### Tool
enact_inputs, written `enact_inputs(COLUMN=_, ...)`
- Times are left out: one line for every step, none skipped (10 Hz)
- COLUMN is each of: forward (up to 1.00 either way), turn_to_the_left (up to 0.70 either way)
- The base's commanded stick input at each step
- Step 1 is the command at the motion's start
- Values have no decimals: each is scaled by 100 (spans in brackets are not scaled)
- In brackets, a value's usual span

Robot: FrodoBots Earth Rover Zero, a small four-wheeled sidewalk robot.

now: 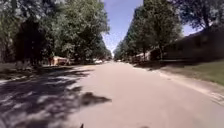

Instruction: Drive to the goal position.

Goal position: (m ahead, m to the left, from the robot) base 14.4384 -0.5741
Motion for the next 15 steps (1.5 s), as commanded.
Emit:
enact_inputs(forward=70, turn_to_the_left=0)
enact_inputs(forward=70, turn_to_the_left=-35)
enact_inputs(forward=70, turn_to_the_left=-35)
enact_inputs(forward=70, turn_to_the_left=-35)
enact_inputs(forward=70, turn_to_the_left=-35)
enact_inputs(forward=70, turn_to_the_left=-35)
enact_inputs(forward=70, turn_to_the_left=-35)
enact_inputs(forward=70, turn_to_the_left=-35)
enact_inputs(forward=70, turn_to_the_left=-23)
enact_inputs(forward=70, turn_to_the_left=0)
enact_inputs(forward=70, turn_to_the_left=0)
enact_inputs(forward=70, turn_to_the_left=0)
enact_inputs(forward=70, turn_to_the_left=0)
enact_inputs(forward=70, turn_to_the_left=0)
enact_inputs(forward=70, turn_to_the_left=0)
